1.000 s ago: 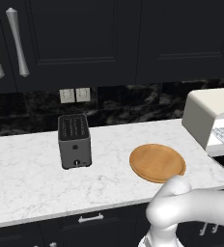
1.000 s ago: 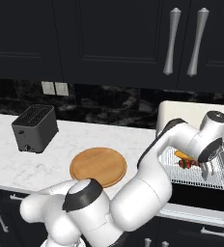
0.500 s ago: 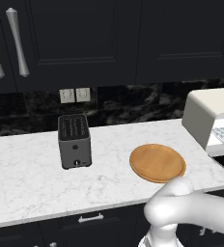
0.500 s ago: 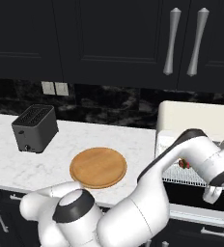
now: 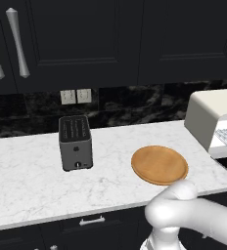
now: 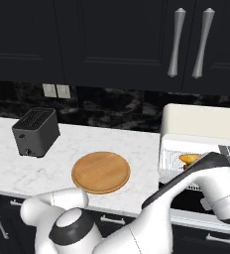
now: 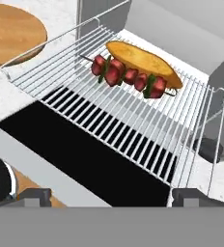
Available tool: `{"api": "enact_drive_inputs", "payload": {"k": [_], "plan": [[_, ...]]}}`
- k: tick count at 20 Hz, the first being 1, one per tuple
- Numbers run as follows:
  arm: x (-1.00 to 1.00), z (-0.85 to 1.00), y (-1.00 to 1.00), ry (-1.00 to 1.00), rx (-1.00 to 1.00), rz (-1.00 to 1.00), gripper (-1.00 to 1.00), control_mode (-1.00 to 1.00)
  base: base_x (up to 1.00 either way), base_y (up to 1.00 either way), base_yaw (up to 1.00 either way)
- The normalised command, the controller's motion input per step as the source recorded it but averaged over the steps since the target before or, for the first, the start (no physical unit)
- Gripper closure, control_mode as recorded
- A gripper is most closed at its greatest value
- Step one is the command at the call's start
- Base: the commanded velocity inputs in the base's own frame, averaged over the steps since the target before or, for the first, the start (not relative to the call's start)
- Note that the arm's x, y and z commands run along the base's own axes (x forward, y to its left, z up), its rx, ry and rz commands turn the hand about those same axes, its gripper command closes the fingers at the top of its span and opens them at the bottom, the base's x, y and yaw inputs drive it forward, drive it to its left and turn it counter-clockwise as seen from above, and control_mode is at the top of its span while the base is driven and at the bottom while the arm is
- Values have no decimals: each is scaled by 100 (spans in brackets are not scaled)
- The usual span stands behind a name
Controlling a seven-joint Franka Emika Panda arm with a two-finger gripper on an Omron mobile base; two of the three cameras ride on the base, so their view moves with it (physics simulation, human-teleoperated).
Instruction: Pick up the kebab skewer and baguette bread, and place them inside the toaster oven. Close the toaster oven door and start by setting the timer.
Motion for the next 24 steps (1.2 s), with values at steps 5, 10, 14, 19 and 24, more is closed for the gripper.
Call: {"api": "enact_drive_inputs", "payload": {"k": [5, 10, 14, 19, 24], "plan": [[0, 7, 17, -15, 23, -82, -100, -100, 0, 0, 0], [2, 2, 30, -22, 16, -50, -100, -100, 0, 0, 0], [6, -4, 25, -22, 0, -2, -100, -100, 0, 0, 0], [0, 0, -25, -8, 2, 16, -100, -100, 0, 0, 0], [0, 0, -22, -4, 9, 26, -100, -100, 0, 0, 0]]}}
